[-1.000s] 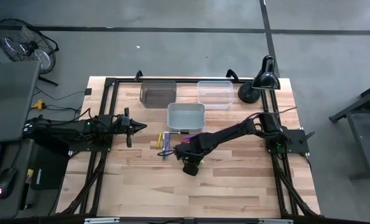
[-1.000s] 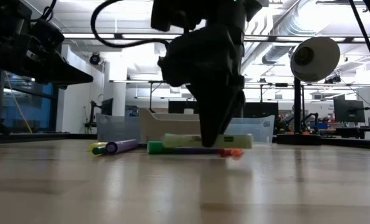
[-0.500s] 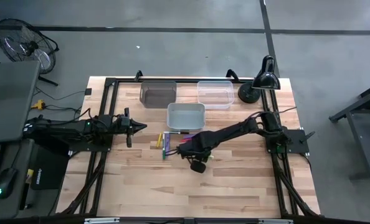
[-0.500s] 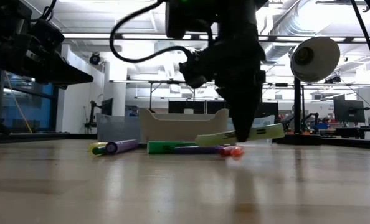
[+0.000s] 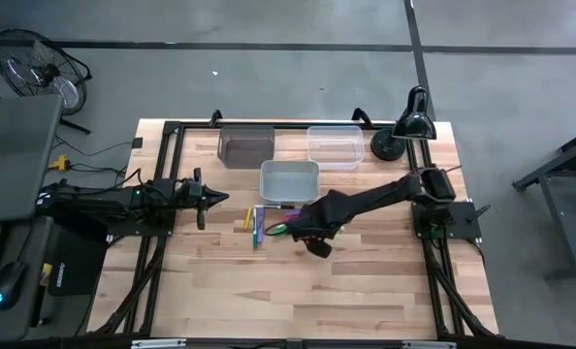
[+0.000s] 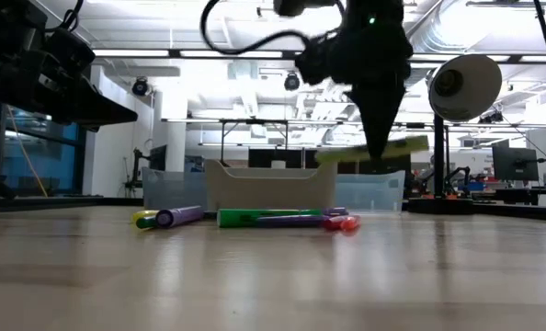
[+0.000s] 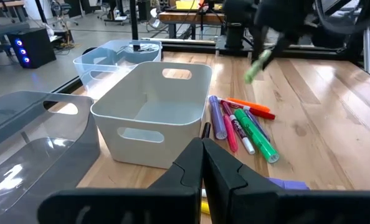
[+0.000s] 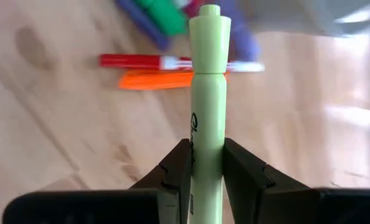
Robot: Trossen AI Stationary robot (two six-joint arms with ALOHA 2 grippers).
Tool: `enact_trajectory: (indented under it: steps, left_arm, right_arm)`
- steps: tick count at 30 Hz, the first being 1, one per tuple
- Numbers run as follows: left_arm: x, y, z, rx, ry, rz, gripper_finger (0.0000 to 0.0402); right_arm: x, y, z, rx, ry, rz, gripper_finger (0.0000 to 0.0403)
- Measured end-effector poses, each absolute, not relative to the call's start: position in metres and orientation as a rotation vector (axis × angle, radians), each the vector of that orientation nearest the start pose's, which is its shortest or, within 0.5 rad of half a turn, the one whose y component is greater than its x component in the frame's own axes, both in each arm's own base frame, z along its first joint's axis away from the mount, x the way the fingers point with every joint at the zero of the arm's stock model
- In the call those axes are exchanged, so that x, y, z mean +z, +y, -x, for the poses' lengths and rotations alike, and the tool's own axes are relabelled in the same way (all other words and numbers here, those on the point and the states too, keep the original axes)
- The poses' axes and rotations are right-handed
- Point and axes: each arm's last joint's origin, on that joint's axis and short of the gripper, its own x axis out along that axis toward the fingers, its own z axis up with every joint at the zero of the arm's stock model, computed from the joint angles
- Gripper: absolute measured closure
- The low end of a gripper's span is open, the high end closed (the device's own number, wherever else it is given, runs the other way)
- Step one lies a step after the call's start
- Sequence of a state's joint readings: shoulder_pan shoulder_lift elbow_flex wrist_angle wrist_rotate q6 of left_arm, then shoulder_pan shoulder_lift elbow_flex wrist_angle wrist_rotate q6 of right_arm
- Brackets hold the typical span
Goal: Pick & Place Markers
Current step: Put the light green highlighter into the transparent bin
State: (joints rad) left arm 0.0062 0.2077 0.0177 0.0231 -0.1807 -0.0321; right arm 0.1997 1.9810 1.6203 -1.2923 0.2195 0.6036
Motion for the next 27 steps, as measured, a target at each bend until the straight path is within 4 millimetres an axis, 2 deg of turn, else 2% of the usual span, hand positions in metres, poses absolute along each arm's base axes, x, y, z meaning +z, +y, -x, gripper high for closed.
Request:
enact_trajectory:
  steps: [3, 8, 13, 19, 23, 27]
  left_arm:
    - [0.155, 0.006, -0.108, 0.189, 0.164, 0.017, 0.0401]
    - [0.155, 0.006, -0.108, 0.189, 0.164, 0.017, 0.0401]
    - [0.154, 0.006, -0.108, 0.189, 0.164, 0.017, 0.0401]
    - [0.155, 0.006, -0.108, 0.189, 0.164, 0.017, 0.0401]
    - [0.155, 0.006, -0.108, 0.189, 0.163, 0.017, 0.0401]
    - [0.155, 0.006, -0.108, 0.189, 0.164, 0.017, 0.0401]
  right_arm:
    - [0.231, 0.063, -0.351, -0.536, 1.479, -0.121, 0.0335]
    - [0.230, 0.052, -0.325, -0.598, 1.348, -0.197, 0.0336]
    - [0.233, 0.031, -0.303, -0.629, 1.169, -0.302, 0.0336]
    - [0.239, -0.008, -0.290, -0.674, 1.019, -0.295, 0.0336]
    - [0.245, -0.039, -0.294, -0.671, 0.977, -0.247, 0.0336]
    - [0.250, -0.070, -0.297, -0.692, 0.898, -0.270, 0.0336]
